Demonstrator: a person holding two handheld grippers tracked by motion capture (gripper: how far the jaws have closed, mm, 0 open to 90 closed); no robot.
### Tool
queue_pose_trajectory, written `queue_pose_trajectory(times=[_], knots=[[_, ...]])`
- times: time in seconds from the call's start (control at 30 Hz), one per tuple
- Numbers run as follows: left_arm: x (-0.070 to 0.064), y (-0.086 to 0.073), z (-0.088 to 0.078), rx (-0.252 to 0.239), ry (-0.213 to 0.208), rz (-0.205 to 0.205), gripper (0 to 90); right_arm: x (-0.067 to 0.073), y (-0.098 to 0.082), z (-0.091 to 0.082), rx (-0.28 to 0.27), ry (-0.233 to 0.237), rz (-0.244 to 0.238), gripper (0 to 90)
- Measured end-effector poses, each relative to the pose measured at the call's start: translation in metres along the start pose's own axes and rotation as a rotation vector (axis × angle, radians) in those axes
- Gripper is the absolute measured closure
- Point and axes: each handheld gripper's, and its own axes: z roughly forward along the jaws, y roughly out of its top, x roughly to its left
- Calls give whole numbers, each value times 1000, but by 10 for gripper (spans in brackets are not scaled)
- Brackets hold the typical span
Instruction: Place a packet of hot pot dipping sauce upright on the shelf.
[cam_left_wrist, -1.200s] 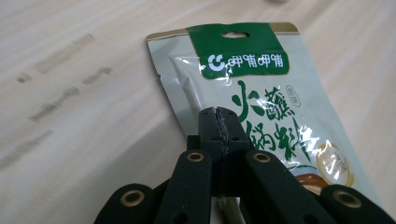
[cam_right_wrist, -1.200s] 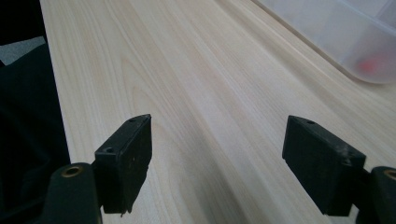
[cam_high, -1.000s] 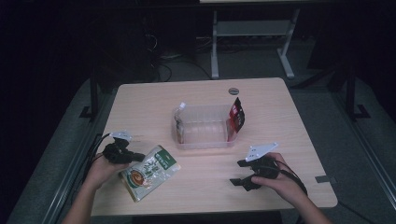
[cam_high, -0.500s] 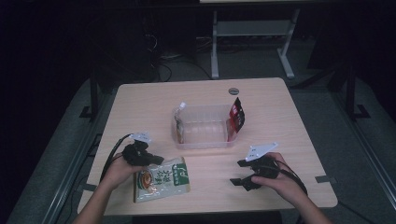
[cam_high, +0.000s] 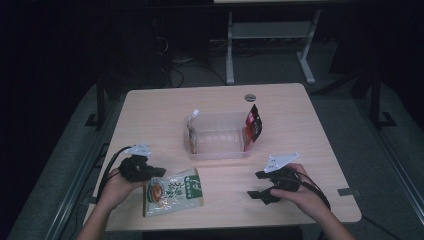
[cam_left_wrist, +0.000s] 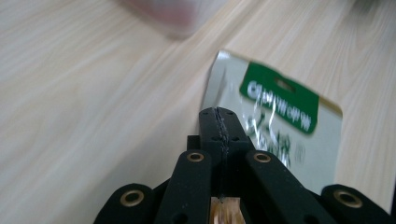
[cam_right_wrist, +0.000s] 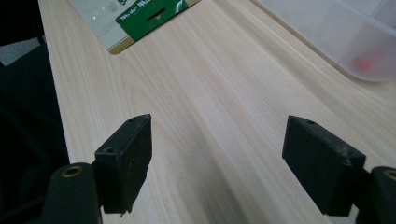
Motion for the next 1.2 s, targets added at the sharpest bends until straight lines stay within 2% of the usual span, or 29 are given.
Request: queue_pose_trajectory(times=[0.07,0.13,0.17,0.2,0.3,0.33,0.5,0.57,0.77,0.8,0.83,0.97,1.03,1.2], knots=[[-2,-11,-9,-9,25,-11,900,0,0,0,-1,-2,0,238],[-3,-22,-15,10,56,-12,900,0,0,0,0,-2,-2,237],[-3,-28,-16,17,57,-19,900,1,0,1,0,-3,-1,237],[-4,-31,-15,21,56,-32,900,1,1,1,3,-4,1,237],[-3,-38,-8,85,55,-19,900,1,1,1,6,-4,-1,237],[-4,-38,-5,81,55,-27,900,1,1,1,6,-5,-1,237],[-10,-36,7,72,8,-49,900,-1,1,1,4,-4,-2,237],[-14,-33,11,74,-7,-36,900,-1,0,1,2,-7,0,237],[-27,-23,27,69,-29,-41,900,-1,0,0,-1,-7,4,237],[-28,-21,29,73,-29,-31,900,-1,0,0,-1,-7,3,237],[-31,-19,32,63,-32,-42,900,-1,0,0,0,-8,2,237],[-38,-10,45,57,-49,-31,900,-1,0,0,6,-9,10,237],[-44,-4,54,42,-55,-38,900,-1,0,0,7,-9,12,237],[-57,11,72,37,-67,1,900,-3,0,1,6,-6,17,234]])
